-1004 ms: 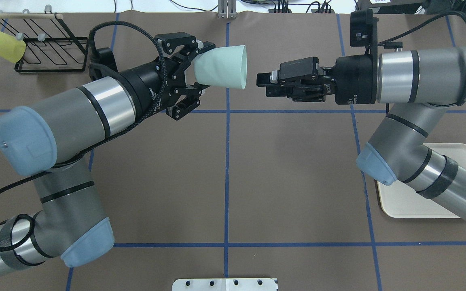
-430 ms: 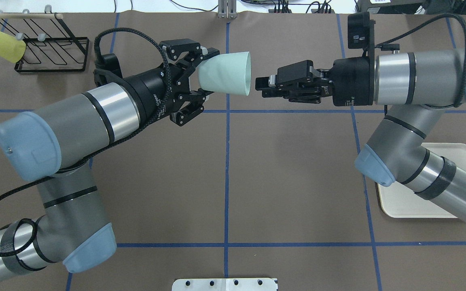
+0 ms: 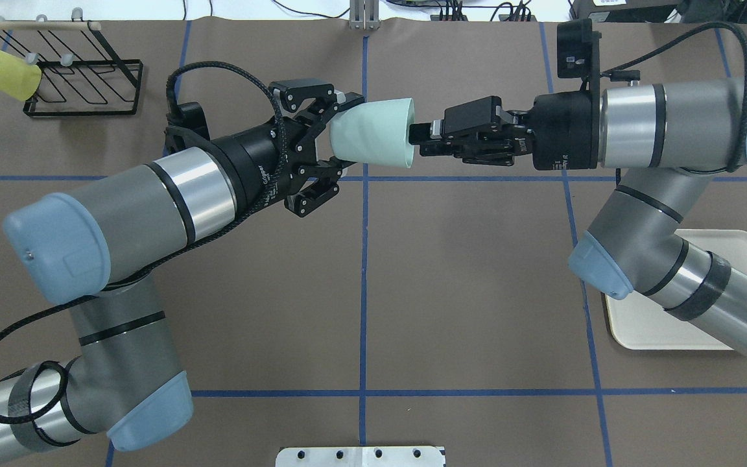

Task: Left arm grabs green cup and hands to right arm on tray

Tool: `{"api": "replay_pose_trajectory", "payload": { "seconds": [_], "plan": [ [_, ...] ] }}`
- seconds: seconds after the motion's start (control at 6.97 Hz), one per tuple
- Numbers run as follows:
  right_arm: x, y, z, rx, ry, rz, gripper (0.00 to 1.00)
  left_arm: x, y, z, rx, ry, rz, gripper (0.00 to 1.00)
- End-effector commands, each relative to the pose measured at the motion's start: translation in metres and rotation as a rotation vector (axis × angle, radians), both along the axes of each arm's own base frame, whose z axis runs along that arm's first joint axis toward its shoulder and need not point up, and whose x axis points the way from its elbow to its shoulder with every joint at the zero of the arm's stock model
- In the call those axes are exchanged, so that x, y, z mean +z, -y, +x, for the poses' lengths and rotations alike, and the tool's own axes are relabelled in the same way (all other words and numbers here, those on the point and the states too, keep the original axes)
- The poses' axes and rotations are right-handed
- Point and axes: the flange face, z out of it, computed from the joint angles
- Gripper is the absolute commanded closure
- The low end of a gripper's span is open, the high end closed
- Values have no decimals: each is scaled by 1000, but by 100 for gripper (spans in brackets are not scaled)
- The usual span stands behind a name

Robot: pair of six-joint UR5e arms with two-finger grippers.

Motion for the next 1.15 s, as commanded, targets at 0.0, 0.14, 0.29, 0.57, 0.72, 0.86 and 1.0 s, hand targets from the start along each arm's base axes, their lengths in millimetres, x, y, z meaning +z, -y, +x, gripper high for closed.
{"api": "replay_pose_trajectory", "payload": {
  "seconds": [0.0,0.14,0.29,0.57,0.72,0.86,1.0],
  "plan": [
    [1,0,-1,-2,-1,-3,60,-3,-1,1,5,-10,-4,61],
    [2,-1,-1,-3,-3,-4,63,-3,-4,3,11,-11,-5,61],
    [4,-1,-1,-3,-5,-5,63,-7,-4,3,10,-18,-2,61],
    [3,-1,-2,-3,-3,-4,63,-10,-5,3,12,-23,0,61],
    [4,-1,-1,-2,-4,-5,63,-9,-8,7,18,-21,-1,61],
    [3,-1,-1,-2,-3,-4,63,-9,-9,9,19,-20,-3,61],
    [3,-1,-2,-3,-3,-4,69,-8,-9,11,21,-17,-4,61]
  ]
}}
